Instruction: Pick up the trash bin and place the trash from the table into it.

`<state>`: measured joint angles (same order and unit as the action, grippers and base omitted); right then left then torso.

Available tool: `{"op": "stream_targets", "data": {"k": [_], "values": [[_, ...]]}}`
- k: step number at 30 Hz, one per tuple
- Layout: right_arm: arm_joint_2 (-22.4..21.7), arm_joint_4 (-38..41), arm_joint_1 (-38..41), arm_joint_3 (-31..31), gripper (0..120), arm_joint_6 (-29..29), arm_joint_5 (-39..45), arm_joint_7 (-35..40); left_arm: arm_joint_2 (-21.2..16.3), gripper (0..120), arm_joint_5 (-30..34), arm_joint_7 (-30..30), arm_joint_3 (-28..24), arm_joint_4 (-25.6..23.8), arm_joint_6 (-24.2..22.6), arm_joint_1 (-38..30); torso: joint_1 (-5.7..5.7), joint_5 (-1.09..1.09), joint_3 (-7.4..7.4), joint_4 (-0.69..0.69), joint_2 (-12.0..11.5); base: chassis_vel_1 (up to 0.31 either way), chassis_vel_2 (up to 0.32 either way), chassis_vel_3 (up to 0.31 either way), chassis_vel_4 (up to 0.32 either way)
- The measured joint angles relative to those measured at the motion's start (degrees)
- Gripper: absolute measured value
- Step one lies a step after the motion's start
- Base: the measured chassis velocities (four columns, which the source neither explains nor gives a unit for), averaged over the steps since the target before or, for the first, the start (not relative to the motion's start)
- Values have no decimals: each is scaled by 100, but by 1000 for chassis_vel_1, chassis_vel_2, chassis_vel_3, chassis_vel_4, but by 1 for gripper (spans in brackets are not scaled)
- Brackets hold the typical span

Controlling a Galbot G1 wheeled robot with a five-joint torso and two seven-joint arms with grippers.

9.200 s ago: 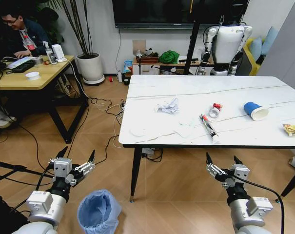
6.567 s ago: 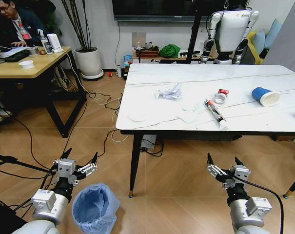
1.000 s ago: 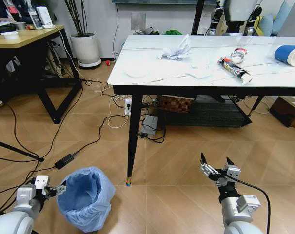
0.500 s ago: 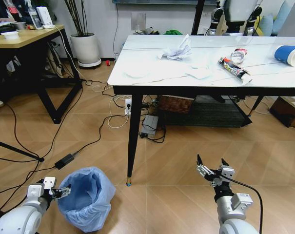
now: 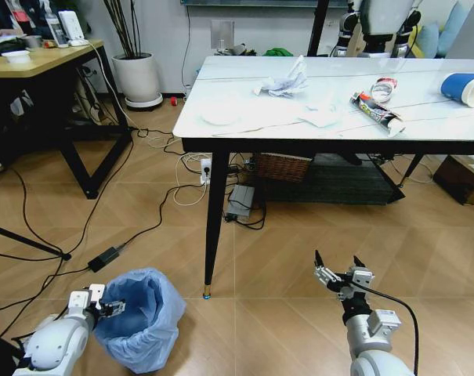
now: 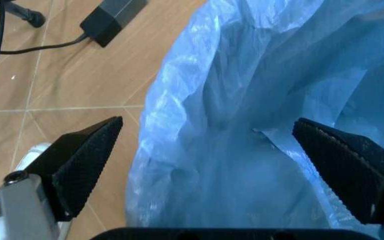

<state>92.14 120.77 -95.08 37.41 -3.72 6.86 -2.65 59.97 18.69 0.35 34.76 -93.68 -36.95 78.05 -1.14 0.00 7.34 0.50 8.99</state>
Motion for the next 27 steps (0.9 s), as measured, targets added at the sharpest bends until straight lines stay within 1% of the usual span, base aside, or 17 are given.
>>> {"op": "stream_targets", "data": {"k": [5, 10, 11, 12, 13, 14, 15, 18, 19, 20, 21, 22, 25, 27], "values": [[0, -4, -24, 16, 100, 9, -19, 0, 13, 92, -126, -96, 1, 37, -78, -10, 0, 0, 1, 0, 2, 0, 0, 0, 0], [0, -12, -36, 23, 100, 68, -79, 2, 42, 70, -121, -168, 66, 7, -123, 88, 0, 0, 2, -1, 3, 0, 0, 0, 0], [0, -12, -36, 23, 100, 68, -79, 2, 42, 70, -121, -168, 66, 7, -123, 88, 0, 0, 2, -1, 3, 0, 0, 0, 0], [0, -13, -41, 30, 100, 90, -93, 2, 45, 66, -93, -164, 74, 1, -132, 110, 0, 0, 2, -1, 3, 0, 0, 0, 0], [0, -13, -43, 32, 100, 97, -95, 2, 47, 64, -80, -162, 75, 0, -136, 121, 0, 0, 2, -1, 3, 0, 0, 0, 0], [0, -13, -52, 37, 100, 116, -97, 5, 54, 57, -65, -148, 78, -3, -144, 140, 0, 0, 2, -1, 4, 0, 0, 0, 0], [0, -13, -52, 37, 100, 116, -97, 5, 54, 57, -65, -148, 78, -3, -144, 140, 0, 0, 2, -1, 4, 0, 0, 0, 0], [0, -3, -78, 47, 100, 159, -98, 18, 87, 41, -66, -122, 79, -16, -151, 164, 0, 1, 2, -1, 4, 0, 0, 0, 0], [0, 3, -82, 48, 100, 166, -98, 20, 97, 39, -66, -122, 78, -26, -151, 174, -1, 2, 2, 0, 4, 0, 0, 0, 0], [0, 3, -82, 48, 100, 166, -98, 20, 97, 39, -66, -122, 78, -26, -151, 174, -1, 2, 2, 0, 4, 0, 0, 0, 0], [0, 10, -84, 49, 100, 172, -97, 22, 104, 35, -66, -126, 77, -37, -153, 184, 0, 3, 2, 0, 5, 0, 0, 0, 0], [0, 27, -90, 50, 100, 175, -98, 24, 108, 29, -66, -135, 75, -53, -158, 199, 0, 2, 2, 0, 5, 0, 0, 0, 0], [0, 56, -95, 57, 100, 188, -98, 26, 110, 18, -59, -168, 84, -103, -172, 236, 0, 2, 2, 0, 5, 0, 0, 0, 0], [0, 62, -101, 59, 100, 202, -98, 28, 112, 15, -48, -178, 93, -122, -175, 250, 0, 2, 3, -2, 5, 0, 0, 0, 0]]}}
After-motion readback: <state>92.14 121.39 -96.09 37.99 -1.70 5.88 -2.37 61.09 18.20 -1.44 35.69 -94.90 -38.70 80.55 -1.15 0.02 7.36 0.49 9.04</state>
